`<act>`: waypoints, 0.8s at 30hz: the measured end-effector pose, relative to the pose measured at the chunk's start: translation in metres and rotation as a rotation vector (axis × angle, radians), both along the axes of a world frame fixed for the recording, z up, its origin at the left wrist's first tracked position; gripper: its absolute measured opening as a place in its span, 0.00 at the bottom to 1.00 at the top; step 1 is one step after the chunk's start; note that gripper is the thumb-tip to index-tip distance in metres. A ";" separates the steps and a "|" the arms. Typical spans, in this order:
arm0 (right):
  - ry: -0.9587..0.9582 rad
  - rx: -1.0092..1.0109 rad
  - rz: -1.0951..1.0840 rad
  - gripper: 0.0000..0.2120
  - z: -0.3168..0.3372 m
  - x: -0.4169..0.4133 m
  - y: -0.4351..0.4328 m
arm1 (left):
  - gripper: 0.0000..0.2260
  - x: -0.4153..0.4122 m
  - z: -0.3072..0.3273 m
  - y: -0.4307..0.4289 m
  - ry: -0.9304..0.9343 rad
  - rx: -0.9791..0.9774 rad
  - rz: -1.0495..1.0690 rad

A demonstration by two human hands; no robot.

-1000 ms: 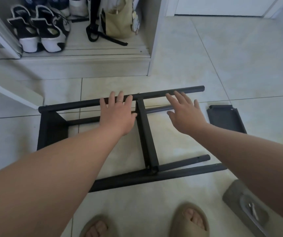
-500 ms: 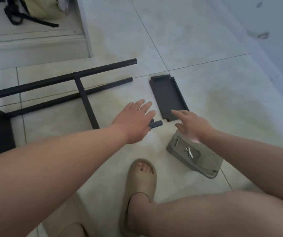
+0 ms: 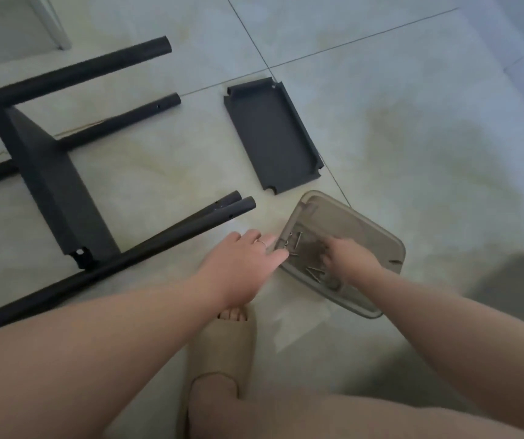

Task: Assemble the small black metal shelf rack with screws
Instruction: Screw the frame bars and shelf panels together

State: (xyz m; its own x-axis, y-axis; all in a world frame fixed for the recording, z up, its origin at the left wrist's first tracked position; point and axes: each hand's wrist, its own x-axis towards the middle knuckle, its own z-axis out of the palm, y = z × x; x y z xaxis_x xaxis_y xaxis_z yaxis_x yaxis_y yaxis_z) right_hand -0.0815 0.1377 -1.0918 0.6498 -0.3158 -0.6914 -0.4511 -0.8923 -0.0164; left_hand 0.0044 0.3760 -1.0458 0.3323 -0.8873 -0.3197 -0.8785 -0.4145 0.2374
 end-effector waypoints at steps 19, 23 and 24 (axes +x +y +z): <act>-0.396 0.112 -0.359 0.06 0.000 0.001 0.009 | 0.20 0.008 0.001 0.006 0.114 -0.017 0.076; -0.598 0.259 -0.422 0.03 0.045 0.021 0.034 | 0.19 0.036 0.039 0.046 0.024 0.070 0.106; -0.627 0.307 -0.430 0.03 0.057 0.027 0.043 | 0.18 0.045 0.051 0.057 0.003 0.094 0.130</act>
